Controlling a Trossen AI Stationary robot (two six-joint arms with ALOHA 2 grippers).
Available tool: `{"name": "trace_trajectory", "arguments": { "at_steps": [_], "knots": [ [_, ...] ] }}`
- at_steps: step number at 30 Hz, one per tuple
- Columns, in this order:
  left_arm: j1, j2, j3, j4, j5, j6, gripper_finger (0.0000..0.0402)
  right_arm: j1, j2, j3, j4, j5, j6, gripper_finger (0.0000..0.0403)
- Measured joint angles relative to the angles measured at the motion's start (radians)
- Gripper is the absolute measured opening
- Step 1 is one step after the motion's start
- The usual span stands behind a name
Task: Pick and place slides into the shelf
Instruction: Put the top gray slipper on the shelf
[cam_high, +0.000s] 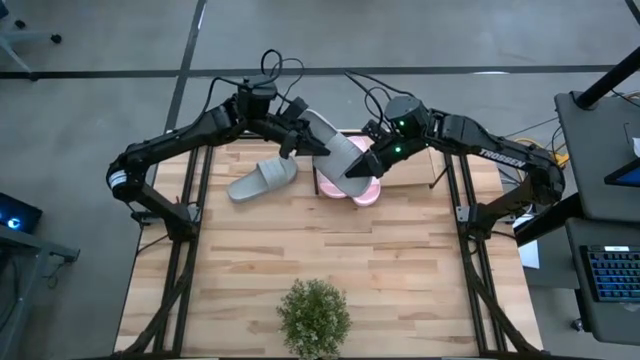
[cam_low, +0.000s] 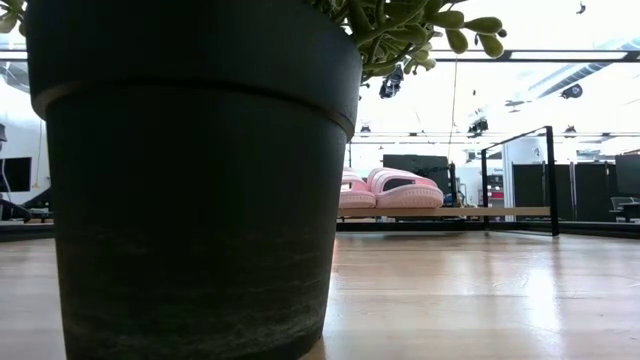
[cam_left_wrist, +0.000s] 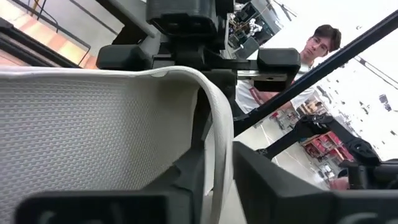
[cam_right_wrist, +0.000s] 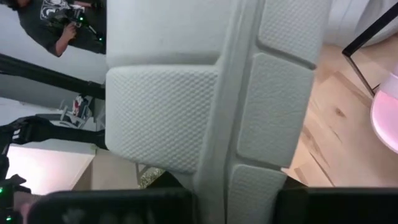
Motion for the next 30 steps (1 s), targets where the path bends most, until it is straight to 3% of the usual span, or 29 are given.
{"name": "trace_trajectory", "arguments": {
  "at_steps": [5,13,19,25,30],
  "knots": [
    [0.002,0.000,-0.002,0.028,0.070,0.005,0.0151,0.000,-0.004,0.000,0.002,-0.006,-0.003,0.0034],
    [0.014,-0.021,-0.002,0.014,0.054,0.037,0.0255,-0.024,-0.073,-0.001,-0.041,0.085,-0.017,0.0034],
    [0.022,-0.037,-0.009,-0.009,0.059,0.084,0.0276,-0.054,-0.174,0.004,-0.082,0.178,-0.023,0.0034],
    [0.022,-0.059,-0.024,-0.065,0.063,0.094,0.0276,-0.052,-0.269,-0.001,-0.127,0.344,0.017,0.0034],
    [-0.003,-0.058,-0.027,-0.078,0.063,0.098,0.0276,-0.045,-0.358,-0.073,-0.087,0.456,0.083,0.0034]
  ]
}}
